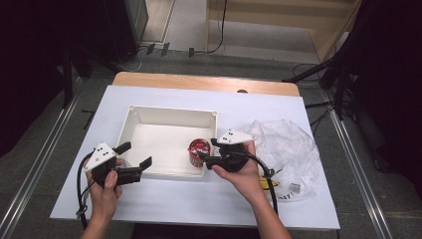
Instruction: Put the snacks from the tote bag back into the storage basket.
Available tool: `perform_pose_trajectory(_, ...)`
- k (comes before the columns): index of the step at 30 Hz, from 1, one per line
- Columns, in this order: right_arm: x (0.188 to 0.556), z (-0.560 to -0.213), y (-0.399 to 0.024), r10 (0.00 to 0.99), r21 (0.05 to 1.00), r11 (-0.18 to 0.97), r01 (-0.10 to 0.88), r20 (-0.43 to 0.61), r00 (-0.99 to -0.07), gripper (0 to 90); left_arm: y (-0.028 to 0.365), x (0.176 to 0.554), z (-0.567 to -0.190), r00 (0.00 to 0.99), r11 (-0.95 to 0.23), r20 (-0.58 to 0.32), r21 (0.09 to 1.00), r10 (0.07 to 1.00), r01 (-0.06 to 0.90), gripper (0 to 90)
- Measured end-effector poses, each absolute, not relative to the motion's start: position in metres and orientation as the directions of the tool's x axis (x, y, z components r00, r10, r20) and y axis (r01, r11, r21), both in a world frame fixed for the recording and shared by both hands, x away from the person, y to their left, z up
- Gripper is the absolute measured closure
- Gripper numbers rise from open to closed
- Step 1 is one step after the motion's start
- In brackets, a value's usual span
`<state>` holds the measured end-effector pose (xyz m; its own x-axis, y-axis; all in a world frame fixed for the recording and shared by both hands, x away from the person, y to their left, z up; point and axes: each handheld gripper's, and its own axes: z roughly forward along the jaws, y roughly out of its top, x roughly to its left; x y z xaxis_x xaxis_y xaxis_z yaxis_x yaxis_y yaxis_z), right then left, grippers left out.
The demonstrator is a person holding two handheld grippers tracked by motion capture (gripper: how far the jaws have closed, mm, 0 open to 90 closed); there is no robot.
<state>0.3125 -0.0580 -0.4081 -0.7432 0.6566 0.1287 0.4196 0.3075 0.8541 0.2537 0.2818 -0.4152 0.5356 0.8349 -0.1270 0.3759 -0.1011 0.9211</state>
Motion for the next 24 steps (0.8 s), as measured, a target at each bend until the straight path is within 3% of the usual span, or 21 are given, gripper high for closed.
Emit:
perform_pose_trajectory(8, 0.311, -0.407, -0.074, 0.684, 0.871, 0.259, 0.418, 0.140, -0.716, 34.0, 0.282, 0.254, -0.416, 0.535, -0.099, -0.129, 0.921, 0.835, 0.378, 8.2)
perform_pose_trajectory(18, 0.309, -0.407, -0.102, 0.739, 0.881, 0.199, 0.430, 0.154, -0.656, 18.8, 0.279, 0.253, -0.417, 0.537, -0.107, -0.122, 0.920, 0.835, 0.376, 8.2)
perform_pose_trajectory(24, 0.307, -0.405, -0.119, 0.755, 0.883, 0.185, 0.431, 0.153, -0.638, 16.5, 0.279, 0.253, -0.417, 0.538, -0.106, -0.124, 0.920, 0.834, 0.376, 8.2)
